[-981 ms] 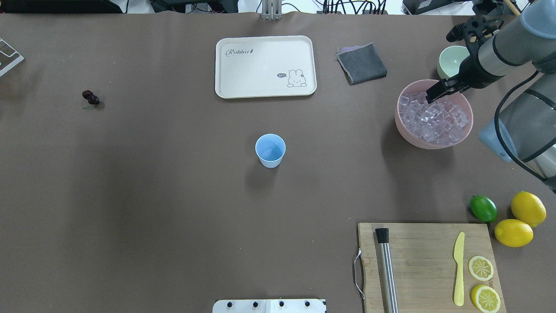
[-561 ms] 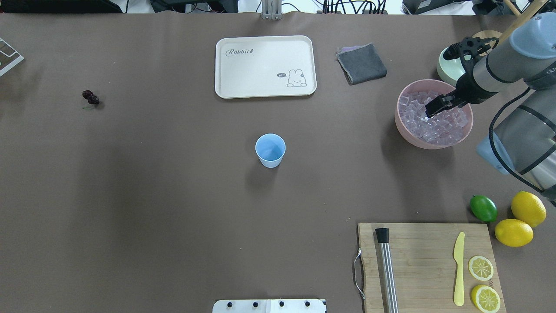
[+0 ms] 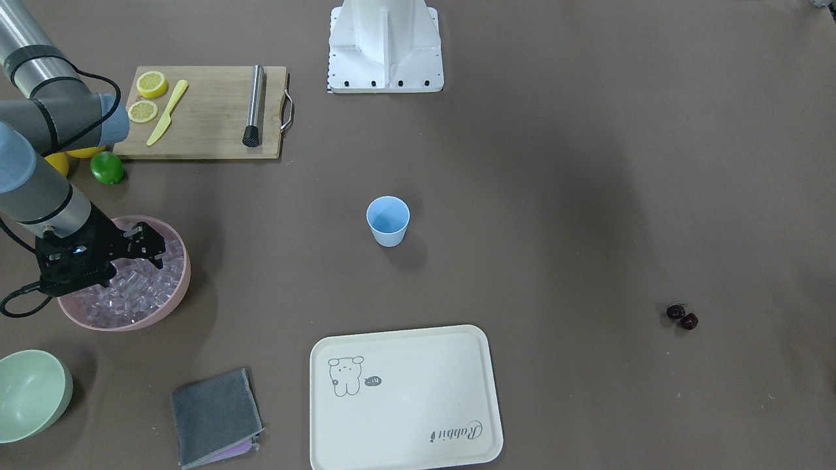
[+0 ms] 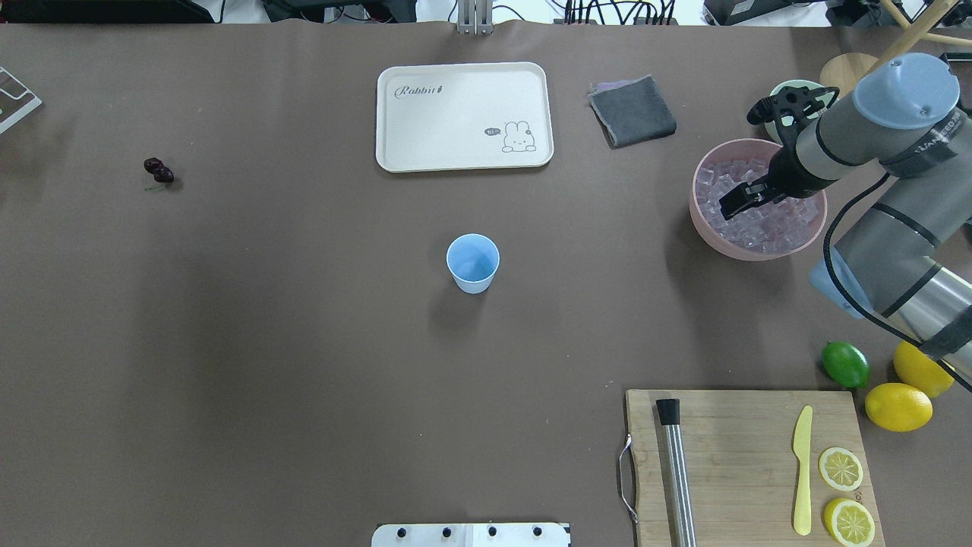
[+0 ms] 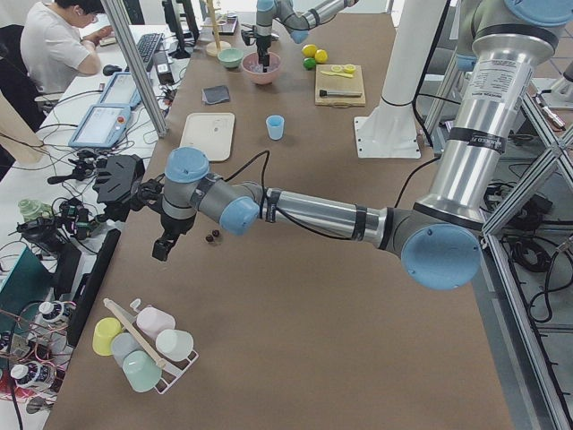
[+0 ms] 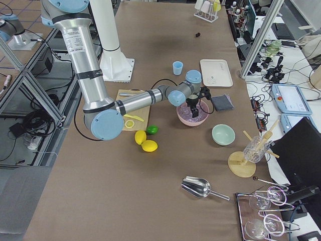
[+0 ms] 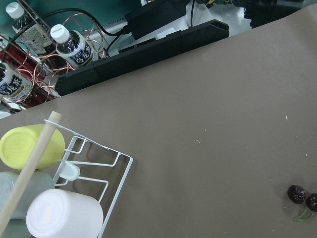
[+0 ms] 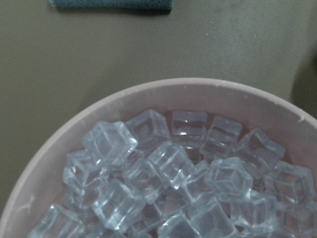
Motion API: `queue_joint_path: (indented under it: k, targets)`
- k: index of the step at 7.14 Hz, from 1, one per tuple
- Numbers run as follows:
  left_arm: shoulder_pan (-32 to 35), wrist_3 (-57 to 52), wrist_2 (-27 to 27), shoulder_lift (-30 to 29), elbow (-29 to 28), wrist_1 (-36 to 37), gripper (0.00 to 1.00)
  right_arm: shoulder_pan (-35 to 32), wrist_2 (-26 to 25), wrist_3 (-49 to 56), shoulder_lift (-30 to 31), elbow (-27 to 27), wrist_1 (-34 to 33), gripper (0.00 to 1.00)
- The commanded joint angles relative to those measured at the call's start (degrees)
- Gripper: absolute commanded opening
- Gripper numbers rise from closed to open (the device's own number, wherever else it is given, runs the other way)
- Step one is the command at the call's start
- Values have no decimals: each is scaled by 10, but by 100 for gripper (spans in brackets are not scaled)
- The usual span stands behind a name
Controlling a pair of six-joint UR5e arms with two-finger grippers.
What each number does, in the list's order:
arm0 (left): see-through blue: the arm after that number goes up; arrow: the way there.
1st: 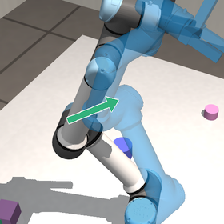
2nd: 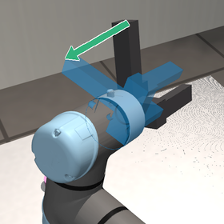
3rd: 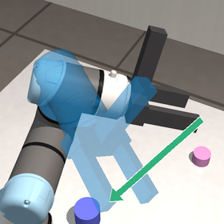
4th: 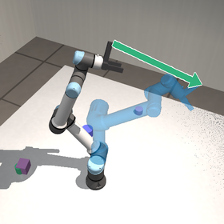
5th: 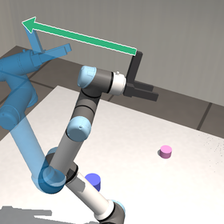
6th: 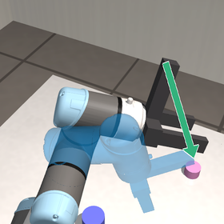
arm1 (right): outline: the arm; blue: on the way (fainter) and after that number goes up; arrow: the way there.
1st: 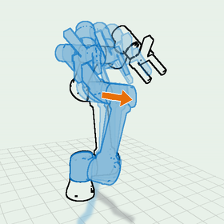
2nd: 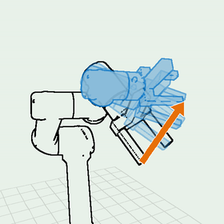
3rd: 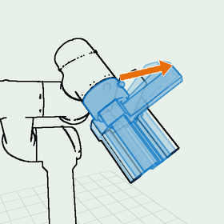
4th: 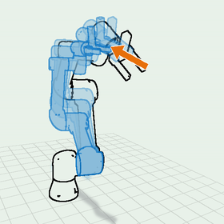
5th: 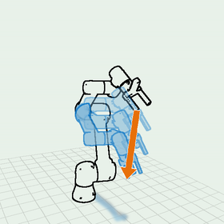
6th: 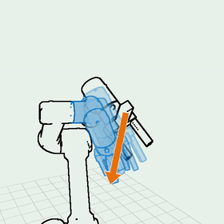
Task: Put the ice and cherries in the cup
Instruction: 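Lower the right gripper into the pink bowl and grasp an ice cube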
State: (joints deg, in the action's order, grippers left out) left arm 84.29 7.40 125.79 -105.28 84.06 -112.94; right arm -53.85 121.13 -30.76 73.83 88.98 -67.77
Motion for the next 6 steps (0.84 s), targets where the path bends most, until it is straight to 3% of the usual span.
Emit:
queue_joint_path:
  k: [1, 2, 4, 6]
  targets:
    - [0, -3, 0, -1, -1, 0, 98, 6, -6, -2, 0, -9, 20, 86]
    - [0, -2, 0, -3, -1, 0, 98, 6, -5, -3, -1, -7, 20, 78]
    - [0, -2, 0, -4, -8, -1, 98, 4, -5, 2, 0, -8, 20, 50]
    - [0, -2, 0, -2, -8, -1, 98, 1, -2, 2, -1, -7, 20, 37]
